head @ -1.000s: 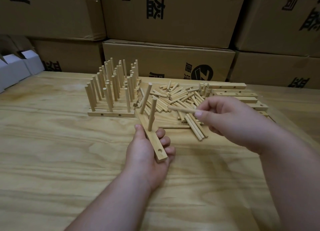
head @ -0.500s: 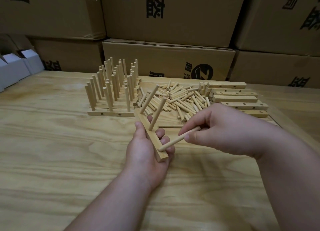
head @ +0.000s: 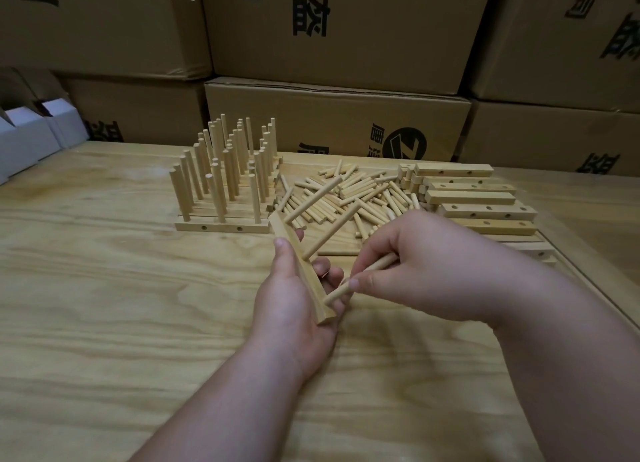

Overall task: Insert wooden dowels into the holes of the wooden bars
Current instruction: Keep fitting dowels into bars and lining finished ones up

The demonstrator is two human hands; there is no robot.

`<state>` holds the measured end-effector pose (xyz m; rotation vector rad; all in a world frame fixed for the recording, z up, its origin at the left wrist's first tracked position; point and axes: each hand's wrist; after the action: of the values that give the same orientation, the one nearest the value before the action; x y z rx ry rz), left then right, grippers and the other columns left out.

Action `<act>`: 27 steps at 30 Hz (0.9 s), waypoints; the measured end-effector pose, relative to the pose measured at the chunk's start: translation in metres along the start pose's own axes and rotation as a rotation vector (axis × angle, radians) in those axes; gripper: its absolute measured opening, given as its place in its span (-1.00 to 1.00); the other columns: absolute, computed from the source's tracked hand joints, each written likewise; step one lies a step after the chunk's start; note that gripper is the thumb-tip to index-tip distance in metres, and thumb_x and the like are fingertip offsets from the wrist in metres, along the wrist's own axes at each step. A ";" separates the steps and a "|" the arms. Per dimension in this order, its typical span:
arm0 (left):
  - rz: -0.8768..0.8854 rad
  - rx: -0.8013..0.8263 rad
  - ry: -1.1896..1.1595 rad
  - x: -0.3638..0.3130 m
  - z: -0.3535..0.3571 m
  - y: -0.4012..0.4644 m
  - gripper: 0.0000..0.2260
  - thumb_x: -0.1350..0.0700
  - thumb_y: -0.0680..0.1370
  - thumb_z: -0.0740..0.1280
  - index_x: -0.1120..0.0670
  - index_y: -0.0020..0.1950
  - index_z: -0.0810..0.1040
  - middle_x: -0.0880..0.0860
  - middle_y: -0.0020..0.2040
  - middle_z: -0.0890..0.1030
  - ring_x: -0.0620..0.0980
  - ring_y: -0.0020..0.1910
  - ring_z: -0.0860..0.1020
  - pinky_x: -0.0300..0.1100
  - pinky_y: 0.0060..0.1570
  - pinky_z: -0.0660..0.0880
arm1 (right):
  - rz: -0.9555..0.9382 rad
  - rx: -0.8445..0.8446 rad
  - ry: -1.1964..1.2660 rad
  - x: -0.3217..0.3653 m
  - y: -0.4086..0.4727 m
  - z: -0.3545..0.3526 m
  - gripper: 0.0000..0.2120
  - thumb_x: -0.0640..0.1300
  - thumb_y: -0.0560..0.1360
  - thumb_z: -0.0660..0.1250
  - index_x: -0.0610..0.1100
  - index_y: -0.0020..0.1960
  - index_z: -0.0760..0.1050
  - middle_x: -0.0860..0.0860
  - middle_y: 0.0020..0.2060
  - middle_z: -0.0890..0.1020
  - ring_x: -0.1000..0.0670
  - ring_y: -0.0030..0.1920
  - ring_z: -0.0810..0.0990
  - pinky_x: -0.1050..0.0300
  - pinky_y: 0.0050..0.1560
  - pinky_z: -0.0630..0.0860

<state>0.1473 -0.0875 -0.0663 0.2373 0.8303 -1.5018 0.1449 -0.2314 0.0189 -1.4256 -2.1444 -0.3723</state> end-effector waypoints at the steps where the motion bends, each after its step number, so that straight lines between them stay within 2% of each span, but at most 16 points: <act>1: 0.001 -0.004 0.016 0.000 0.000 0.000 -0.68 -0.28 0.63 0.18 -0.17 0.12 0.64 -0.02 -0.38 0.48 -0.05 -0.46 0.53 -0.16 -0.29 0.46 | 0.008 0.004 -0.013 0.000 0.000 0.000 -0.93 0.08 0.45 0.50 0.13 -0.20 0.69 0.27 -0.40 0.64 0.23 -0.35 0.59 0.34 -0.49 0.44; 4: 0.004 0.016 0.031 0.002 0.002 -0.001 -0.68 -0.26 0.64 0.16 -0.16 0.19 0.60 0.01 -0.34 0.51 -0.02 -0.47 0.59 -0.15 -0.40 0.56 | 0.018 0.020 -0.026 0.000 0.001 0.002 -0.94 0.06 0.46 0.45 0.17 -0.17 0.69 0.22 -0.30 0.68 0.19 -0.28 0.64 0.20 -0.33 0.61; 5: 0.005 0.021 0.041 0.002 0.002 -0.002 -0.68 -0.25 0.65 0.15 -0.15 0.20 0.60 0.03 -0.30 0.53 0.00 -0.46 0.61 -0.14 -0.42 0.57 | 0.018 0.041 -0.018 0.001 0.002 0.004 -0.94 0.05 0.46 0.45 0.17 -0.16 0.70 0.24 -0.28 0.69 0.21 -0.26 0.64 0.20 -0.30 0.62; 6: 0.008 0.022 0.059 0.002 0.002 -0.002 -0.68 -0.25 0.65 0.14 -0.15 0.20 0.60 0.03 -0.26 0.57 0.01 -0.43 0.64 -0.15 -0.44 0.56 | 0.016 0.063 -0.015 0.002 0.003 0.007 -0.95 0.05 0.46 0.46 0.16 -0.14 0.71 0.26 -0.27 0.69 0.23 -0.23 0.64 0.21 -0.27 0.61; 8: 0.012 0.023 0.096 0.001 0.001 -0.003 -0.67 -0.25 0.66 0.11 -0.17 0.20 0.59 0.00 -0.25 0.67 0.01 -0.37 0.69 -0.21 -0.51 0.48 | 0.027 0.090 -0.010 0.001 0.006 0.012 -0.95 0.10 0.45 0.48 0.18 -0.12 0.71 0.21 -0.20 0.72 0.18 -0.16 0.66 0.08 -0.09 0.65; 10: 0.011 0.028 0.120 0.000 0.001 -0.005 -0.67 -0.26 0.66 0.08 -0.19 0.21 0.57 -0.04 -0.27 0.71 0.01 -0.30 0.72 -0.25 -0.53 0.45 | 0.049 0.115 0.040 -0.002 0.008 0.013 -0.94 0.11 0.45 0.48 0.19 -0.11 0.72 0.16 -0.11 0.74 0.10 -0.03 0.68 -0.02 0.09 0.62; 13: 0.010 0.026 0.139 0.000 0.002 -0.007 -0.66 -0.26 0.66 0.08 -0.19 0.22 0.56 -0.04 -0.24 0.73 0.01 -0.27 0.73 -0.25 -0.50 0.46 | 0.061 0.144 0.120 -0.006 0.009 0.013 -0.96 0.05 0.46 0.50 0.17 -0.11 0.73 0.16 -0.03 0.73 0.11 0.08 0.66 0.00 0.24 0.55; 17: 0.032 0.012 0.160 0.001 0.002 -0.006 -0.68 -0.26 0.66 0.08 -0.21 0.20 0.57 -0.04 -0.23 0.73 -0.01 -0.24 0.74 -0.25 -0.55 0.47 | 0.061 0.159 0.162 -0.005 0.009 0.016 -0.94 -0.04 0.49 0.48 0.05 -0.11 0.75 0.26 -0.03 0.71 0.18 0.09 0.63 0.02 0.29 0.51; 21: 0.072 -0.008 0.180 0.002 0.003 -0.006 -0.68 -0.26 0.67 0.08 -0.22 0.19 0.57 -0.04 -0.23 0.73 -0.03 -0.28 0.73 -0.26 -0.56 0.44 | 0.049 0.101 0.043 0.001 0.010 0.020 -0.93 0.02 0.49 0.45 0.08 -0.12 0.72 0.23 -0.08 0.72 0.17 0.02 0.65 0.03 0.17 0.58; 24: 0.076 -0.008 0.172 0.003 0.003 -0.006 -0.68 -0.26 0.67 0.08 -0.20 0.19 0.57 -0.03 -0.22 0.74 -0.05 -0.34 0.70 -0.28 -0.57 0.40 | 0.024 0.079 -0.020 0.004 0.010 0.022 -0.92 -0.01 0.50 0.44 0.06 -0.10 0.72 0.24 -0.13 0.72 0.18 -0.05 0.66 0.06 0.11 0.61; 27: 0.060 0.014 0.167 0.003 0.002 -0.004 -0.67 -0.26 0.67 0.05 -0.21 0.20 0.55 -0.04 -0.15 0.75 -0.02 -0.22 0.74 -0.25 -0.54 0.47 | 0.034 0.120 0.063 -0.001 0.011 0.019 -0.93 -0.02 0.50 0.44 0.09 -0.11 0.72 0.24 -0.10 0.73 0.19 0.01 0.65 0.04 0.20 0.57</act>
<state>0.1437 -0.0915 -0.0656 0.3993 0.9370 -1.4455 0.1495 -0.2178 0.0020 -1.3636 -2.0540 -0.2680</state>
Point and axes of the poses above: each hand's wrist, its own y-axis towards the middle knuckle, its own z-axis out of the palm, x = y × z
